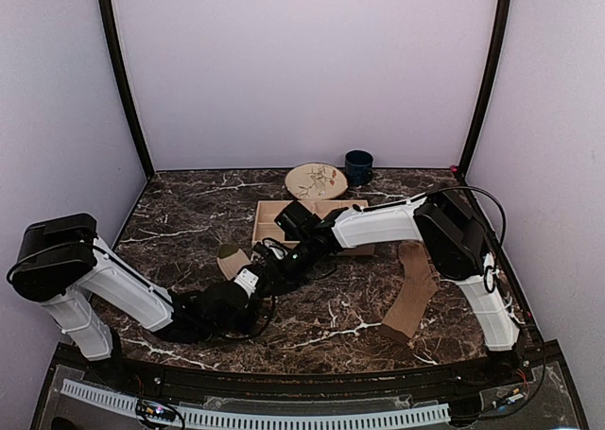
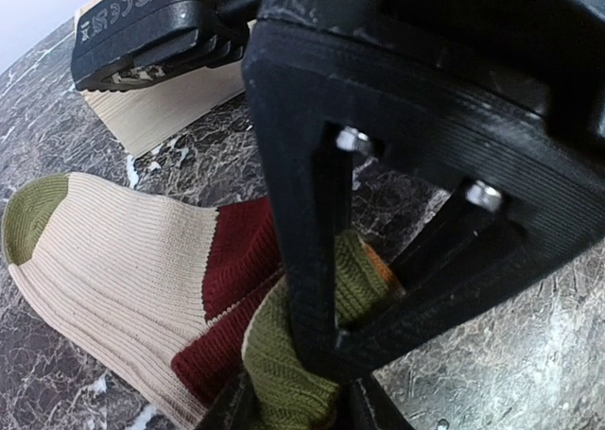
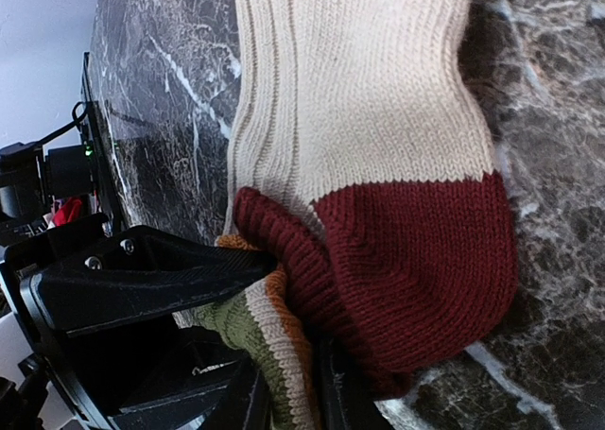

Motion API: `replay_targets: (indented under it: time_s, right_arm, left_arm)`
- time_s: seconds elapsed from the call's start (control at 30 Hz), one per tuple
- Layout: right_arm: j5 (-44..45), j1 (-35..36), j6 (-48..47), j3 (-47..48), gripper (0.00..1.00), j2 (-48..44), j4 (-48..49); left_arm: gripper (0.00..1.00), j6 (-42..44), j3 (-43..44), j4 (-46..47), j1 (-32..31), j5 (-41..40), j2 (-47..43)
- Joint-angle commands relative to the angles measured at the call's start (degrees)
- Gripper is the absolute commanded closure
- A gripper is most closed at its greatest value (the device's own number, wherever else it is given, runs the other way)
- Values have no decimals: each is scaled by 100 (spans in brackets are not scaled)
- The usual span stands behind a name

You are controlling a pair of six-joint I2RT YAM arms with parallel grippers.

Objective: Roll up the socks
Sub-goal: Roll the sock at the center of the board.

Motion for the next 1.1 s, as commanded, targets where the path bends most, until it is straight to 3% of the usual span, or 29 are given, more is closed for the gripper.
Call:
replay_targets:
  time_s: [0.0, 0.5, 0.77, 1.07]
  right_arm:
    - [36, 8, -195, -50, 79, -235, 26]
    - [748, 8, -629, -413, 74, -648, 125]
    - [1067, 8, -809, -628, 67, -813, 105]
    - [2088, 12, -1031, -1413, 65, -1676, 497]
  left_arm:
    - [68, -166, -132, -1310, 56, 1296, 168]
    - [80, -28, 201, -1933, 239, 2764, -108]
    - [81, -63, 346, -2158, 360, 3161, 8]
    - [82, -24, 428, -2316, 437, 3598, -2]
